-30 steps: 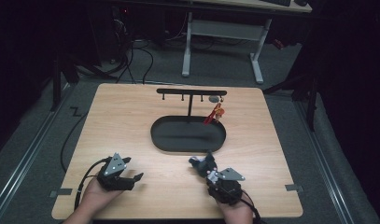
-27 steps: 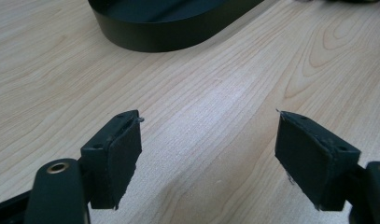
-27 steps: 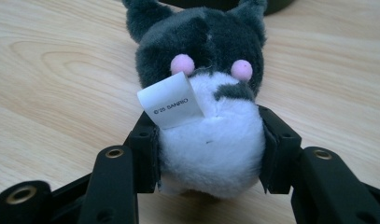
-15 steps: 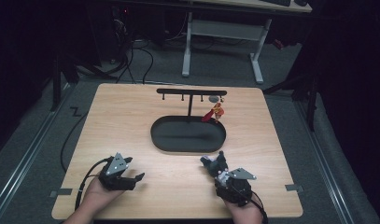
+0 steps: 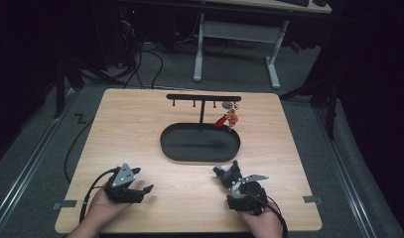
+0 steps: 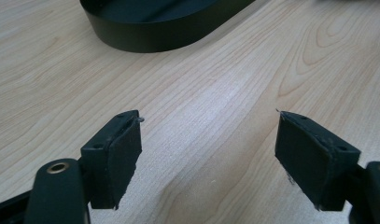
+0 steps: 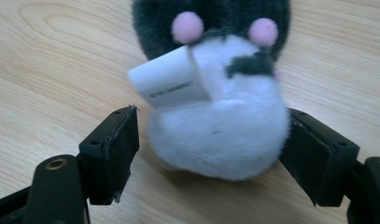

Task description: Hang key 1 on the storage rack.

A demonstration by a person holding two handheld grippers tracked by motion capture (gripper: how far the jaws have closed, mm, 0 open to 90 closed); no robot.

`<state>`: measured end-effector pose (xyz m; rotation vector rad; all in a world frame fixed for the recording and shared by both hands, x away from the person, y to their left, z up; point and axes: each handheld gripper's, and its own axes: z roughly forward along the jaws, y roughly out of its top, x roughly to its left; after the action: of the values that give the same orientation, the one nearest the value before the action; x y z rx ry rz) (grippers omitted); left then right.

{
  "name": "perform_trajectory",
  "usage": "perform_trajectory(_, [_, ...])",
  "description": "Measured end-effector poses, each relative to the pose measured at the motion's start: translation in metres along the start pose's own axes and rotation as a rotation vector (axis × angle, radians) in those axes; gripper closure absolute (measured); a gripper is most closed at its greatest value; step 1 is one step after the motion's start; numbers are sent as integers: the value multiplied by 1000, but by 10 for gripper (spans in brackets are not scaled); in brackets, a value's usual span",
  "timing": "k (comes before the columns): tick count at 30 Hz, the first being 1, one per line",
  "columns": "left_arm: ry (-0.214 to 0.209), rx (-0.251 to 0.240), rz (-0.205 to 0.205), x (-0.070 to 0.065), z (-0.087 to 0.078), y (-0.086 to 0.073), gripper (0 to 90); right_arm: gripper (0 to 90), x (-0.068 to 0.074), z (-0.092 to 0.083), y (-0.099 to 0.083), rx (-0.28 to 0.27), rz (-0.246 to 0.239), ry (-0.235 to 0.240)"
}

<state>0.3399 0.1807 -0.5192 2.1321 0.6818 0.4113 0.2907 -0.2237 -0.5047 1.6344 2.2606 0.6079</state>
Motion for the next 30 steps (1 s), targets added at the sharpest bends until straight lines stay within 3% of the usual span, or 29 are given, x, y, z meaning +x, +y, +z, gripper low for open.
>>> perform_trajectory(4, [-3, 5, -2, 1, 2, 0, 229, 223, -2, -4, 7, 44, 10, 3])
perform_trajectory(7, [-11, 0, 2, -1, 1, 1, 228, 224, -3, -3, 15, 120, 1, 14])
perform_trajectory(13, [-16, -5, 14, -3, 1, 2, 228, 240, -3, -3, 26, 200, -19, 6])
perform_trajectory(22, [-8, -2, 10, -2, 0, 1, 228, 254, 3, 2, 43, 277, -59, 13])
perform_trajectory(24, [-12, 0, 9, -2, 0, 1, 229, 270, 6, 3, 47, 288, -87, 1])
perform_trajectory(30, [-13, -1, 13, -2, 1, 1, 229, 297, 7, 4, 51, 314, -88, 5])
